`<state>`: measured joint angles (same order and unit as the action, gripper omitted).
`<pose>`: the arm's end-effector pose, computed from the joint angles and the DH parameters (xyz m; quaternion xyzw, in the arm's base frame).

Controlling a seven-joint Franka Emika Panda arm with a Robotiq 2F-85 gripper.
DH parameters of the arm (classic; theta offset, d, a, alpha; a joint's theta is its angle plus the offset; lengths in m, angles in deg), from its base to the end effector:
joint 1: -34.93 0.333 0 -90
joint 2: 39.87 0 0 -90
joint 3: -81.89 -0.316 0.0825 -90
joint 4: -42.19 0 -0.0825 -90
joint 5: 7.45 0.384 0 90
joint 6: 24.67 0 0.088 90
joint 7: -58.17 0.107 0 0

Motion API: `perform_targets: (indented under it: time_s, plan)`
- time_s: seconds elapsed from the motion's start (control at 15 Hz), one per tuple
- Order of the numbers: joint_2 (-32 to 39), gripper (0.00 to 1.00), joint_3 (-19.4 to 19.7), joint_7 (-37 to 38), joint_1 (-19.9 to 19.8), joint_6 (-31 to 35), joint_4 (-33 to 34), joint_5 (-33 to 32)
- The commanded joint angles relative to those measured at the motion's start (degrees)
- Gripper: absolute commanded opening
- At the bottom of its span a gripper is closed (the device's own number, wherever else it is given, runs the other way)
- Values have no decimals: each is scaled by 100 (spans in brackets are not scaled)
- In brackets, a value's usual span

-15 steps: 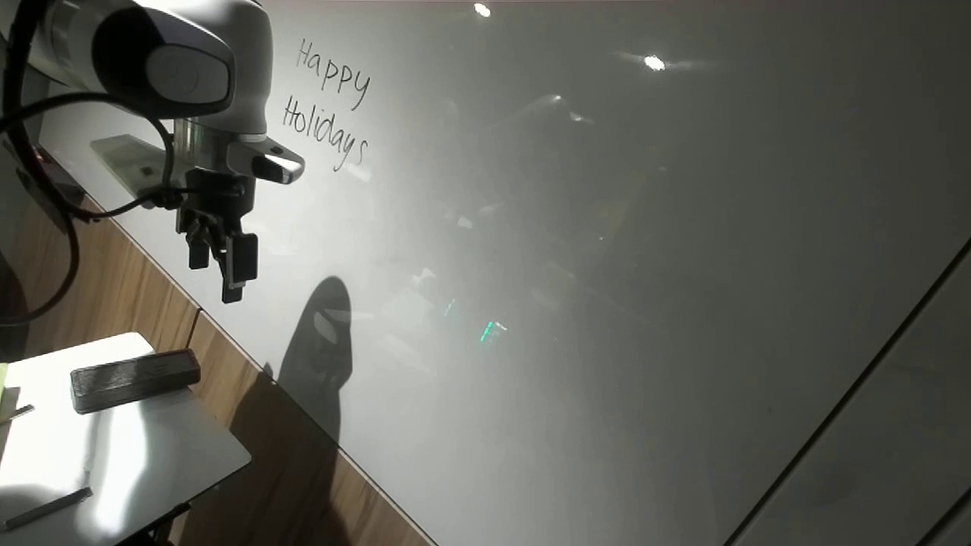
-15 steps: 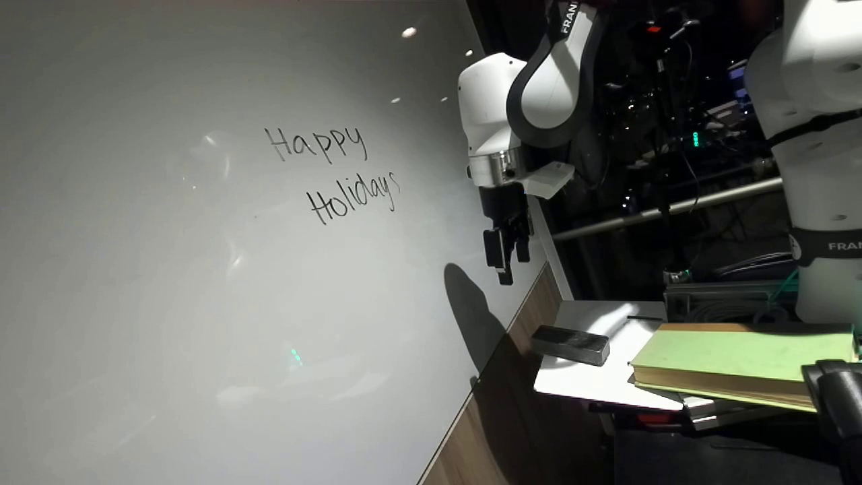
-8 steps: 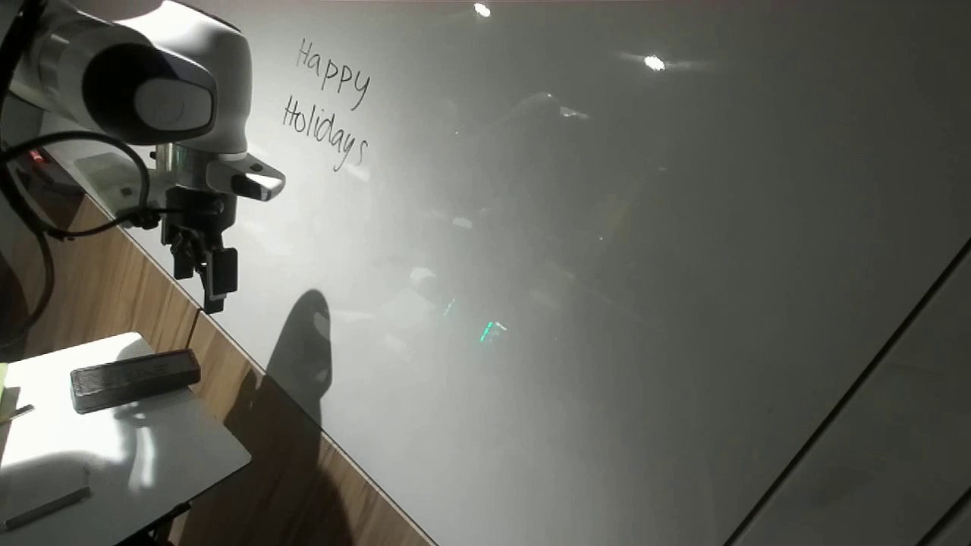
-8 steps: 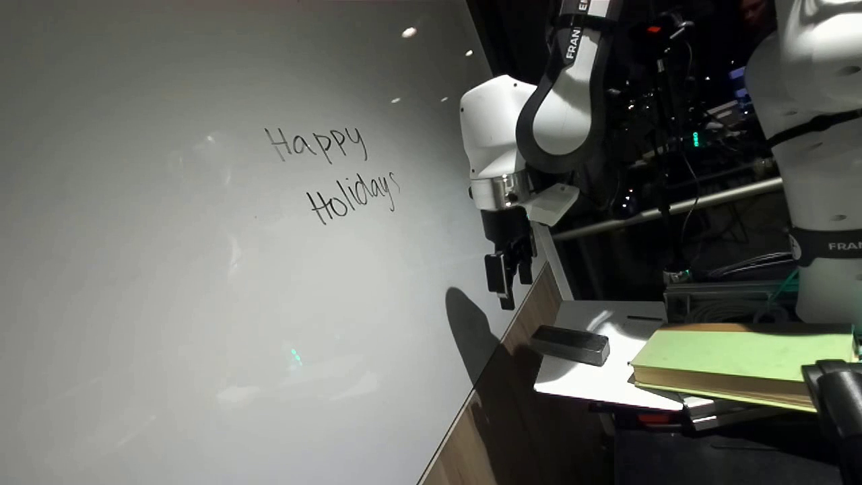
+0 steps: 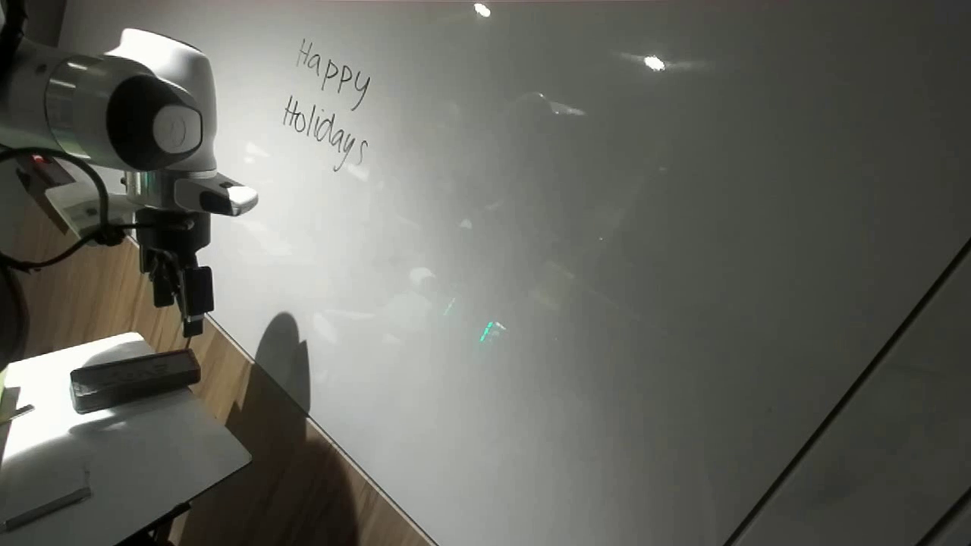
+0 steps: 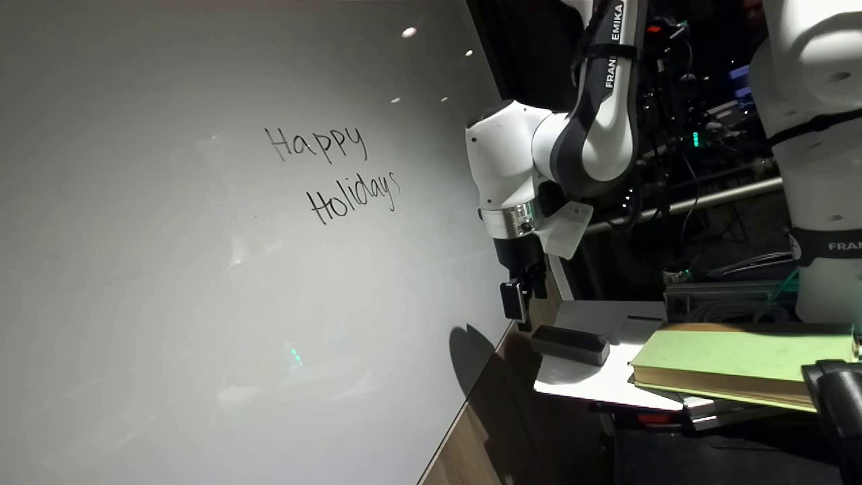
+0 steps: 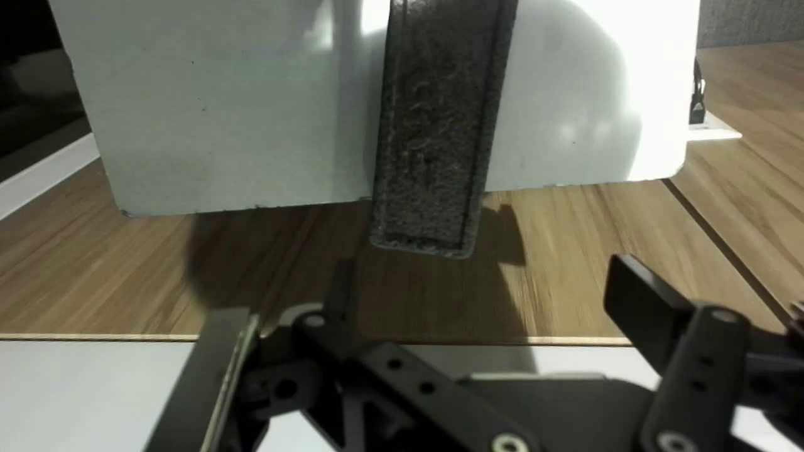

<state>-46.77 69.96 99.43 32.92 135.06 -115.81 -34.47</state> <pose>0.3912 0.0871 0.2638 0.9900 -0.0568 0.1095 0.0684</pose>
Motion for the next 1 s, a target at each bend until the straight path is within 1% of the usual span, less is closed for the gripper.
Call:
perform_targets:
  time_s: [0.0,0.13,0.4,0.53,0.73,0.93]
  plan:
    - [333,100,153,447,-3,128,-6,-466]
    - [584,100,229,502,-37,190,-21,-608]
    - [1095,100,326,236,-104,296,-69,-376]
    - [1323,100,236,136,-205,476,-83,-298]
    - [1595,100,69,240,-365,768,-87,-486]
    - [1665,100,-58,419,-475,892,-86,-812]
